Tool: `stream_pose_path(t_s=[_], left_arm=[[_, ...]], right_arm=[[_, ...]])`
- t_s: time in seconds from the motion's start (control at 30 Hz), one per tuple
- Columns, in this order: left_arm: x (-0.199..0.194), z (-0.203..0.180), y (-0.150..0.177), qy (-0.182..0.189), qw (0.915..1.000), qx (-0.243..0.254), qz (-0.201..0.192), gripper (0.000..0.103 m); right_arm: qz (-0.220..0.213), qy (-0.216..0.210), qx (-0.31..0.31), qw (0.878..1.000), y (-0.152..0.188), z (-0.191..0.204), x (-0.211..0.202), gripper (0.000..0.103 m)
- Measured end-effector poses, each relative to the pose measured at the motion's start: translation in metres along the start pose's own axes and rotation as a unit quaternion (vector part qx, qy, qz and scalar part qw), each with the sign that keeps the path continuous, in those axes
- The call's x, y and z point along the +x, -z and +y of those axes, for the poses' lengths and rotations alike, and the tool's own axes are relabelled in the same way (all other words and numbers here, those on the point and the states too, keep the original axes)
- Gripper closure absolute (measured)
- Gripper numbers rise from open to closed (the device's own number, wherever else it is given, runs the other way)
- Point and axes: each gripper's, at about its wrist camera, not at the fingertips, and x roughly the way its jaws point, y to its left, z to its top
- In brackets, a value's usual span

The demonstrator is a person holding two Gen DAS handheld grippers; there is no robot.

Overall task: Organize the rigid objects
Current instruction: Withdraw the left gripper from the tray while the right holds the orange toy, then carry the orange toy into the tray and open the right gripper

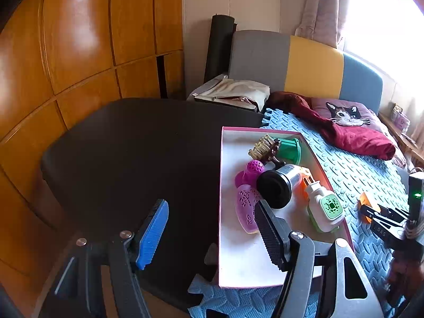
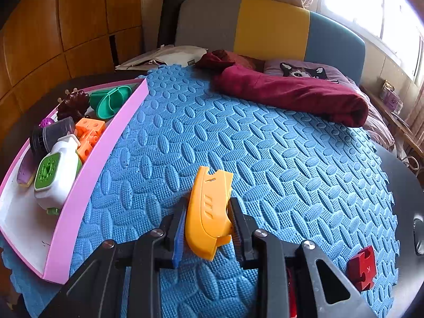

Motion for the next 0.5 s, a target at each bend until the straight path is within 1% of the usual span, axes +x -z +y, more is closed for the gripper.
stream_pose_path(t_s=[0.1,0.2,0.33,0.4,0.5], left_arm=[[-0.004,0.000,0.000,-0.001,1.0000,0.001,-0.005,0.035],[-0.006,0.001,-0.002,-0.001,1.0000,0.000,-0.009,0.035],[-0.009,0.000,-0.003,-0.002,0.9999,0.000,-0.013,0.035],[-0.010,0.001,-0.003,-0.001,0.9999,-0.001,-0.014,0.035],[-0.011,0.002,-0.003,-0.002,0.9999,-0.002,-0.017,0.035]], right_arm=[[-0.004,-0.003,0.008,1.000,0.000,-0.001,-0.004,0.074],[-0.010,-0.016,0.022,1.000,0.001,0.000,-0.011,0.074],[-0.027,-0.034,0.017,0.999,-0.002,0.012,-0.028,0.074],[-0.040,-0.049,0.012,0.998,-0.006,0.021,-0.039,0.074],[-0.054,-0.083,-0.006,0.995,-0.013,0.039,-0.054,0.074]])
